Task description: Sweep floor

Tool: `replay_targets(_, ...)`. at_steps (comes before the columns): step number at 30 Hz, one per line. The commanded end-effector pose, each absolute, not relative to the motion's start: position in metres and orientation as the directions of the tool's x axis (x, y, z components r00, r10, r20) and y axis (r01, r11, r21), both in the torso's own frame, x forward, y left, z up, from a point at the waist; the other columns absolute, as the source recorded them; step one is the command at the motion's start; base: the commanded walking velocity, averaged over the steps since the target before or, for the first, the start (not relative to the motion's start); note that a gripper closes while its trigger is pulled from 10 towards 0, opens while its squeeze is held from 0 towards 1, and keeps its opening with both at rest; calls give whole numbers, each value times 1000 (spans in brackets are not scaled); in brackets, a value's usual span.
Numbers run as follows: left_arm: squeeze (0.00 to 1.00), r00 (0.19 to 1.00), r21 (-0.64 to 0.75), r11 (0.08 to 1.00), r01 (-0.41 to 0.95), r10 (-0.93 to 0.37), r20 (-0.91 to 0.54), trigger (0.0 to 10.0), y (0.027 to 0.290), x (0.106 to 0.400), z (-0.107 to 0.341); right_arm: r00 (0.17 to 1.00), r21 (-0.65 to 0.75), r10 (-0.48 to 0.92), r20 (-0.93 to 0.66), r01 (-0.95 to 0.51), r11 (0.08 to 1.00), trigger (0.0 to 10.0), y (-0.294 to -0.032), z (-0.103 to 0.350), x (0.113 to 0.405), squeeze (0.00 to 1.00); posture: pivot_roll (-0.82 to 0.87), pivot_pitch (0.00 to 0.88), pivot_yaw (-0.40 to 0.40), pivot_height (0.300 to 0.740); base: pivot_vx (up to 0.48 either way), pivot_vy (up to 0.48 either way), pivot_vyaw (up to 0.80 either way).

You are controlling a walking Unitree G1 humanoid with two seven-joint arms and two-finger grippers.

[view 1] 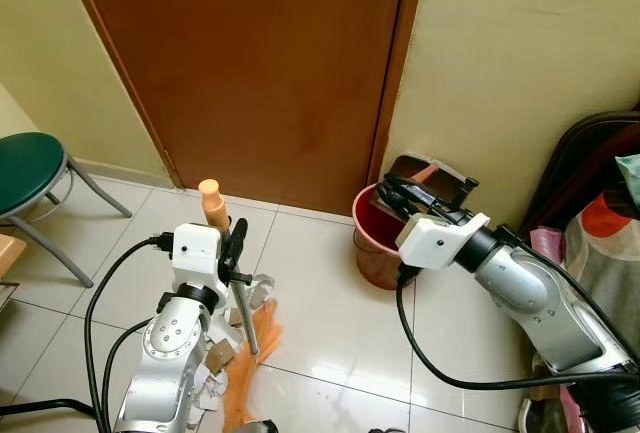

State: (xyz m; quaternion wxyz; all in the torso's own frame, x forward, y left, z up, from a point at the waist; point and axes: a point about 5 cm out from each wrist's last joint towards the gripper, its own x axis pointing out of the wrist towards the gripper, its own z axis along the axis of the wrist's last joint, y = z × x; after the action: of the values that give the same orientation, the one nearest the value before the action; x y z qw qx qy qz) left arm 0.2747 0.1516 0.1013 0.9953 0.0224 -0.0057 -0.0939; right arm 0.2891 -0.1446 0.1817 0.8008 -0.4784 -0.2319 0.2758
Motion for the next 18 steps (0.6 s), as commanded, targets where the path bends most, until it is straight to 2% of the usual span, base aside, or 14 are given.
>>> replay_targets(1,0,981,36,980,194,-194,9,10000,151,275,101,749,-893,626,216,-108,437,10000,-148,209,295,0,22,157,30,740,0,0,0)
replay_targets(6,0,981,39,980,196,-196,3,10000,152,276,100,685,-815,609,401,-37,578,10000,-136,258,297,0,23,151,35,740,0,0,0)
replay_targets(11,0,980,38,980,198,-198,7,10000,151,278,101,623,-792,618,481,6,611,10000,-128,291,296,0,22,144,35,740,0,0,0)
replay_targets(18,0,980,34,979,200,-200,14,10000,149,280,102,570,-777,621,539,52,627,10000,-125,314,294,0,18,134,33,740,0,0,0)
